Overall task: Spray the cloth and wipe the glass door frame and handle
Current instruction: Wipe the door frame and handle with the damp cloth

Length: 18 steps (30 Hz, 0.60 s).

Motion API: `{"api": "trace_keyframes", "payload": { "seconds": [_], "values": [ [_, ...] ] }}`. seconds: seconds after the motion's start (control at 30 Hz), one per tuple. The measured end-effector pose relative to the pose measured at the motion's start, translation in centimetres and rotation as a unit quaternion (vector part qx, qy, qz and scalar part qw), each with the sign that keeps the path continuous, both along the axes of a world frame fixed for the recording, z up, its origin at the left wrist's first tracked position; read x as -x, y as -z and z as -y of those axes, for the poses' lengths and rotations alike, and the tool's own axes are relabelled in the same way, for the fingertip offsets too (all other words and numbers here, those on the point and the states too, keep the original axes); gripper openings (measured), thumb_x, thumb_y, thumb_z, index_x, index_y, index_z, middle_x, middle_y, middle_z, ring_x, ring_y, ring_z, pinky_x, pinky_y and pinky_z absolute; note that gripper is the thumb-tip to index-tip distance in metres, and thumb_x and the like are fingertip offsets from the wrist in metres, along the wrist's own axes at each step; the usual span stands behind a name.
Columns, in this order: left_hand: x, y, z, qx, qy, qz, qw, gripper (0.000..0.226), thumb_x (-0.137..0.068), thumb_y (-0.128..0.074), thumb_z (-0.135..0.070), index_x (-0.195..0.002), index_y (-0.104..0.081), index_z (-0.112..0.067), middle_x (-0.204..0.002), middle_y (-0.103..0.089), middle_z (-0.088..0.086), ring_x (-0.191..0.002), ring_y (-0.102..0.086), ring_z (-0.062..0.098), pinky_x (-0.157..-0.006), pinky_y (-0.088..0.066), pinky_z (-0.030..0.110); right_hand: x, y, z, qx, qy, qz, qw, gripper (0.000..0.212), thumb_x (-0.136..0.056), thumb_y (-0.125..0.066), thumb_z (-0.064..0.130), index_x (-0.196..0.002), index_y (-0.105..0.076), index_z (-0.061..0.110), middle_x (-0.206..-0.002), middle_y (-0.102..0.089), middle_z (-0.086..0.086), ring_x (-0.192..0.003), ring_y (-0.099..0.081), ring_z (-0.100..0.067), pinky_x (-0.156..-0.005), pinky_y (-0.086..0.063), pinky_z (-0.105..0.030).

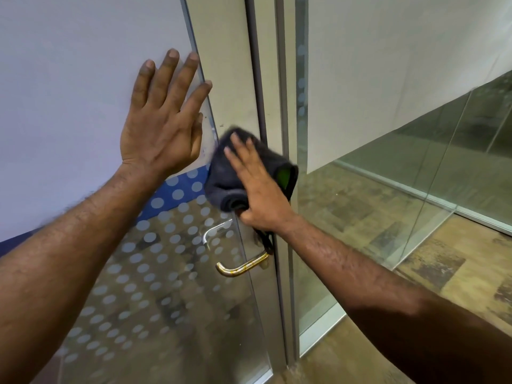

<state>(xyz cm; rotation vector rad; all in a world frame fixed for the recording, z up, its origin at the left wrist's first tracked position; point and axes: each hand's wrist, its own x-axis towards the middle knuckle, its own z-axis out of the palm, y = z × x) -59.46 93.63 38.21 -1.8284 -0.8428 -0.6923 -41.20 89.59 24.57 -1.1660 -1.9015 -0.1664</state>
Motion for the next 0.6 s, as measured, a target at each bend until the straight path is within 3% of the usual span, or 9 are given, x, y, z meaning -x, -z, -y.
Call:
{"api": "trace_keyframes", "payload": {
  "seconds": [0.07, 0.13, 0.23, 0.33, 0.43, 0.6],
  "values": [
    [0.0, 0.0, 0.0, 0.002, 0.005, 0.000, 1.000, 0.052, -0.104, -0.032, -0.031, -0.154, -0.032, -0.018, -0.168, -0.013, 0.012, -0.155, -0.010, 0.034, -0.125, -0.005, 0.050, -0.9, 2.4, 0.6, -0.003, -0.004, 0.083, 0.997, 0.112, -0.065, -0.076, 0.013, -0.159, -0.015, 0.018, -0.169, -0.001, -0.003, -0.155, 0.006, -0.022, -0.124, -0.018, -0.046],
    [-0.1, -0.2, 0.0, 0.004, 0.008, 0.002, 1.000, 0.052, -0.104, -0.033, -0.031, -0.154, -0.032, -0.017, -0.168, -0.014, 0.013, -0.155, -0.010, 0.034, -0.125, -0.005, 0.050, -1.8, 4.0, 0.9, -0.005, 0.021, 0.102, 0.995, 0.108, -0.064, -0.073, 0.010, -0.158, -0.020, 0.018, -0.168, -0.004, -0.001, -0.155, 0.002, -0.023, -0.125, -0.012, -0.047],
    [-0.1, -0.2, 0.0, 0.006, 0.009, 0.000, 1.000, 0.053, -0.103, -0.033, -0.031, -0.154, -0.031, -0.017, -0.168, -0.014, 0.014, -0.155, -0.010, 0.034, -0.125, -0.006, 0.050, -2.1, 3.2, 0.8, 0.003, 0.054, 0.035, 0.998, 0.104, -0.067, -0.072, 0.006, -0.158, -0.022, 0.017, -0.168, -0.005, -0.001, -0.155, 0.000, -0.022, -0.125, -0.014, -0.048],
    [0.0, -0.2, 0.1, 0.005, 0.007, -0.002, 1.000, 0.053, -0.104, -0.034, -0.031, -0.154, -0.031, -0.017, -0.168, -0.014, 0.013, -0.155, -0.010, 0.034, -0.125, -0.005, 0.050, -1.5, -0.4, 0.2, -0.011, 0.039, -0.044, 0.998, 0.098, -0.067, -0.067, 0.001, -0.156, -0.027, 0.011, -0.168, -0.010, -0.007, -0.155, -0.005, -0.025, -0.121, -0.024, -0.052],
    [-0.1, -0.1, 0.0, 0.001, 0.009, 0.000, 1.000, 0.052, -0.104, -0.034, -0.030, -0.154, -0.033, -0.016, -0.168, -0.015, 0.013, -0.155, -0.011, 0.034, -0.125, -0.007, 0.051, -0.8, -3.6, -0.1, -0.026, 0.020, -0.099, 0.995, 0.098, -0.063, -0.062, -0.001, -0.155, -0.029, 0.008, -0.167, -0.012, -0.010, -0.155, -0.007, -0.028, -0.121, -0.024, -0.054],
    [0.0, 0.0, -0.1, 0.001, 0.009, 0.002, 1.000, 0.052, -0.103, -0.035, -0.030, -0.153, -0.034, -0.017, -0.168, -0.015, 0.013, -0.155, -0.011, 0.034, -0.125, -0.006, 0.051, -0.9, -4.5, -0.3, -0.027, 0.022, -0.087, 0.996, 0.100, -0.063, -0.066, 0.003, -0.156, -0.027, 0.011, -0.168, -0.013, -0.008, -0.155, -0.005, -0.027, -0.121, -0.022, -0.055]
  ]
}}
